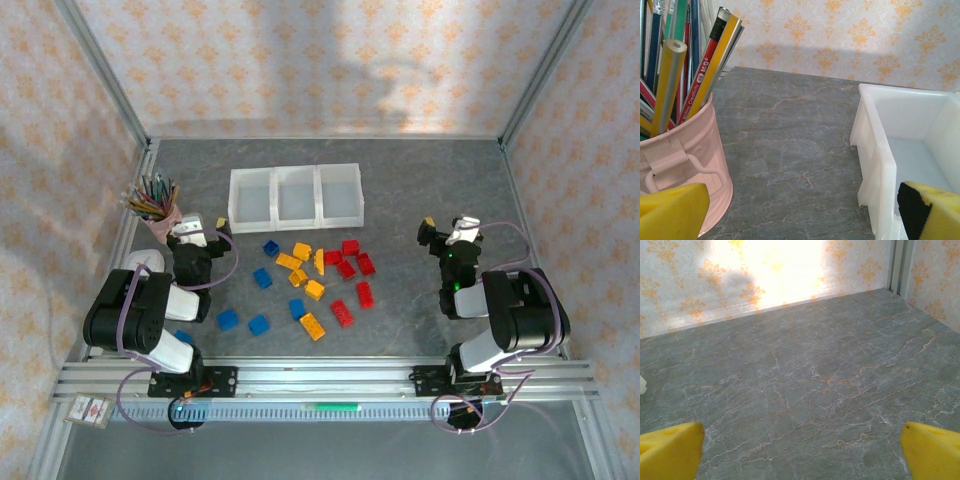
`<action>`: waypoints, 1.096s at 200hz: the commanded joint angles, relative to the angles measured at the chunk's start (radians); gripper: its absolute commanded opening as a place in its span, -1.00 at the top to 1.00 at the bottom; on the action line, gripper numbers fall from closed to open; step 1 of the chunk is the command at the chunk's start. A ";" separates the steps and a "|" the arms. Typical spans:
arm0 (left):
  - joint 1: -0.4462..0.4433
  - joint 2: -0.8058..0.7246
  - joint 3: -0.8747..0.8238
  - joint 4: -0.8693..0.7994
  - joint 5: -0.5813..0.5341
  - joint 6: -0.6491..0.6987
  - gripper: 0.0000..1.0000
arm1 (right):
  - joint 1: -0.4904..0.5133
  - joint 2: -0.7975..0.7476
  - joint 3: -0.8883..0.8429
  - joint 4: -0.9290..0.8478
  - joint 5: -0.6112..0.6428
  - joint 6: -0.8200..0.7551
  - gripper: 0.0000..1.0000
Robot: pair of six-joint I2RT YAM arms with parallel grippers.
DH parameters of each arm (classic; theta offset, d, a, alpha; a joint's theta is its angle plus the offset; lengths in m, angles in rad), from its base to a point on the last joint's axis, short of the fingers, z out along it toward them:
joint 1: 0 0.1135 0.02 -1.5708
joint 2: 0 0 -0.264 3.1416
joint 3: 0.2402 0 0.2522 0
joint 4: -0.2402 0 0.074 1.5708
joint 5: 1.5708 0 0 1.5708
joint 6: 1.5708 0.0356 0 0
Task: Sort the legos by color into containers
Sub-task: Pick up the lego from the center of the table.
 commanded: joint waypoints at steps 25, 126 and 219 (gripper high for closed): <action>0.009 0.009 0.017 0.064 -0.004 0.003 -0.99 | -0.009 0.002 0.018 0.038 0.025 -0.005 -0.99; 0.010 -0.345 0.035 -0.271 -0.049 -0.085 -0.99 | -0.011 -0.243 0.116 -0.317 0.084 0.075 -1.00; 0.018 -0.685 0.062 -0.725 -0.087 -0.514 -0.99 | -0.021 -0.349 0.282 -0.858 0.000 0.607 -1.00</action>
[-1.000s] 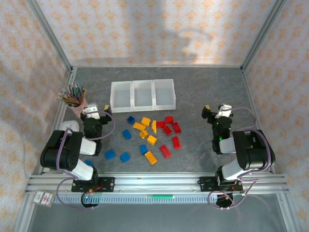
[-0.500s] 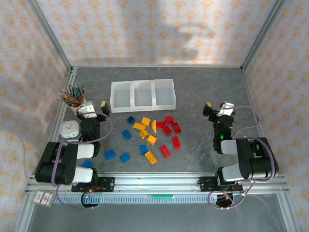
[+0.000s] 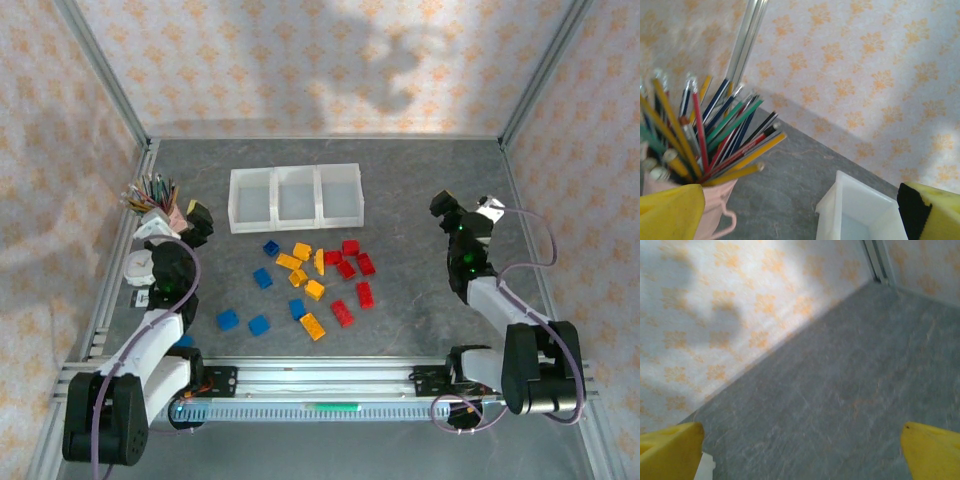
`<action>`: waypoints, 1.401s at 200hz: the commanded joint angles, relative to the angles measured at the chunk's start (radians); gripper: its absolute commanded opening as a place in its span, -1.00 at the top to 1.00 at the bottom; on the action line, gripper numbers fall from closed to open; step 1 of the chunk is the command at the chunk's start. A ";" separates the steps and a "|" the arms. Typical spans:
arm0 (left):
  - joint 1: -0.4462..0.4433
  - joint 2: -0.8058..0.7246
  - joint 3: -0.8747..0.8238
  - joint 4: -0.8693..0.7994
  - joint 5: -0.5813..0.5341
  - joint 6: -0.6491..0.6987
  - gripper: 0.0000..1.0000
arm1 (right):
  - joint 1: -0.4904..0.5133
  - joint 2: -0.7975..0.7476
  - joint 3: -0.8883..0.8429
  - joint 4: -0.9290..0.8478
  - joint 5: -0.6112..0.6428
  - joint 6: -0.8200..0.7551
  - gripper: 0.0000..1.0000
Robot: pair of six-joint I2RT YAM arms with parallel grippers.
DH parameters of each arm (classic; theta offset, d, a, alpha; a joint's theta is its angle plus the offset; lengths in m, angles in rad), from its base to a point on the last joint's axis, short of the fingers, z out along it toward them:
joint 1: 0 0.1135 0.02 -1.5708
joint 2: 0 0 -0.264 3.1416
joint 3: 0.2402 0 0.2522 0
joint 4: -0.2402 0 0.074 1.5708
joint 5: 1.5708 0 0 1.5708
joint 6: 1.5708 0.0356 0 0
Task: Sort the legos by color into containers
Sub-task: Pick up the lego from the center of the table.
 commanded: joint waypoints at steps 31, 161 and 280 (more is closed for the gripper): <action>0.005 -0.133 0.070 -0.363 0.113 -0.144 -0.98 | 0.015 -0.029 0.052 -0.223 -0.111 0.142 -0.99; -0.413 0.012 0.306 -0.877 0.112 -0.241 -0.97 | 0.486 0.032 0.140 -0.419 -0.252 -0.036 -0.99; -0.520 0.551 0.548 -0.937 0.029 -0.136 -0.68 | 0.729 0.184 0.246 -0.387 -0.305 -0.078 -0.99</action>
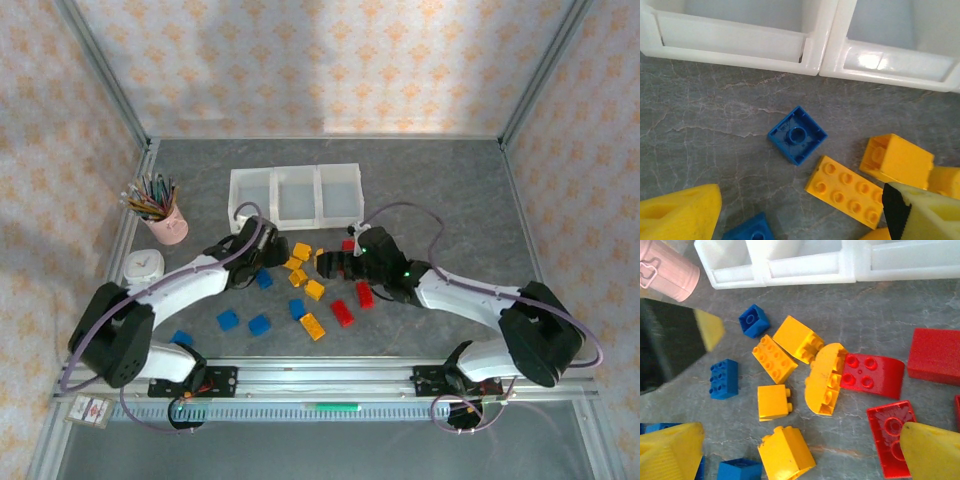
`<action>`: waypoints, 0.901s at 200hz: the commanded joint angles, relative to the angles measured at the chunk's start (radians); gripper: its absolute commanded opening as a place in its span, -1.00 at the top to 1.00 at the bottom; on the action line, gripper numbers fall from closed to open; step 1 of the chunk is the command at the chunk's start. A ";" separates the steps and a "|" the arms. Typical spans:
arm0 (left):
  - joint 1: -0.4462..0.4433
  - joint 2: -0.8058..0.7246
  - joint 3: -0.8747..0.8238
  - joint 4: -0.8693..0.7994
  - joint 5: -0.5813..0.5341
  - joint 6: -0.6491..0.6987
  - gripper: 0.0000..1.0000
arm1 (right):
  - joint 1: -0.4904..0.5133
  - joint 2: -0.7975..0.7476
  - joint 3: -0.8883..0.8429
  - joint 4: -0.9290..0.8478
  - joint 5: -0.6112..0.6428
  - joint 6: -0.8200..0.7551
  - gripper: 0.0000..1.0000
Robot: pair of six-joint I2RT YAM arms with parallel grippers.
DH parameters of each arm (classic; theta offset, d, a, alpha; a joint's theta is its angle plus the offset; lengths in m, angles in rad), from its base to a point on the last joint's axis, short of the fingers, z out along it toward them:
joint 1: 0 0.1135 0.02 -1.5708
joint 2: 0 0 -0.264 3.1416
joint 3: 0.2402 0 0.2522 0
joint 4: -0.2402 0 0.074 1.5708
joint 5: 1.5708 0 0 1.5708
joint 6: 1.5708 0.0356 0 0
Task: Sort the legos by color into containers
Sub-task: Pick up the lego from the center of the table.
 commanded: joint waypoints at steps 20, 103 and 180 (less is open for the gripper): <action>-0.007 0.148 0.117 -0.065 -0.092 0.041 -0.64 | 0.003 0.011 0.047 -0.002 0.015 -0.033 -0.99; -0.006 0.354 0.254 -0.102 -0.192 -0.034 -0.47 | 0.003 -0.010 0.046 -0.008 0.035 -0.038 -0.99; -0.005 0.393 0.243 -0.091 -0.186 -0.088 -0.23 | 0.003 -0.008 0.056 -0.010 0.039 -0.042 -0.99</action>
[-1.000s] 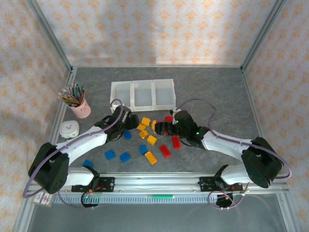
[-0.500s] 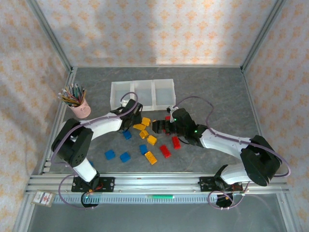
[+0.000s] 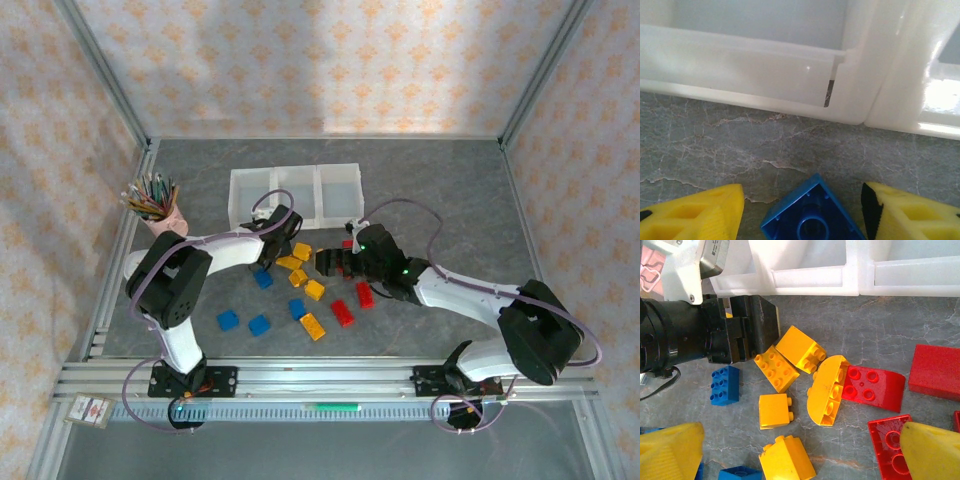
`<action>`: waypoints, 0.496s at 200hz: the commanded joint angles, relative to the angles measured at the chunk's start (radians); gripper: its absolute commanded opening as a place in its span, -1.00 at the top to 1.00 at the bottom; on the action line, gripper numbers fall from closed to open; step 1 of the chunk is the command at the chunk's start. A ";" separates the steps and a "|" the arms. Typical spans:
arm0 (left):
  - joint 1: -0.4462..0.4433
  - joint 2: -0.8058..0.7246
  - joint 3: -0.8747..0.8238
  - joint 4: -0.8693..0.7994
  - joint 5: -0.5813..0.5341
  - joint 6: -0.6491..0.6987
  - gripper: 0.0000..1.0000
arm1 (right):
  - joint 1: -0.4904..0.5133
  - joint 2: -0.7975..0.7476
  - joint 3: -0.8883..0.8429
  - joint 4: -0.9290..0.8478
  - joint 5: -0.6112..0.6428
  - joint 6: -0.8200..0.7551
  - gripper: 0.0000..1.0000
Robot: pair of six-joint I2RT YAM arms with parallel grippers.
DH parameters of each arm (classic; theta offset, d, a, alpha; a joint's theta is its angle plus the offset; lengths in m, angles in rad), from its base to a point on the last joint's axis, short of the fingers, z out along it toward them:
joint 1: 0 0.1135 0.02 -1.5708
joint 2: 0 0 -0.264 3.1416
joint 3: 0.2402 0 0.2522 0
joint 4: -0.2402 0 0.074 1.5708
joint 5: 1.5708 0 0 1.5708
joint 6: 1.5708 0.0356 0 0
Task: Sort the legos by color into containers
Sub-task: Pick up the lego from the center of the table.
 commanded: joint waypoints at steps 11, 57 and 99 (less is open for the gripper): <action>-0.004 0.001 -0.007 -0.007 -0.021 -0.031 -0.15 | 0.003 -0.014 0.038 -0.008 0.026 -0.016 -0.99; -0.005 -0.021 -0.030 0.012 -0.021 -0.039 0.13 | 0.003 -0.016 0.047 -0.017 0.029 -0.026 -0.99; -0.005 -0.080 -0.058 0.008 -0.023 -0.045 0.31 | 0.003 -0.020 0.064 -0.042 0.032 -0.054 -0.99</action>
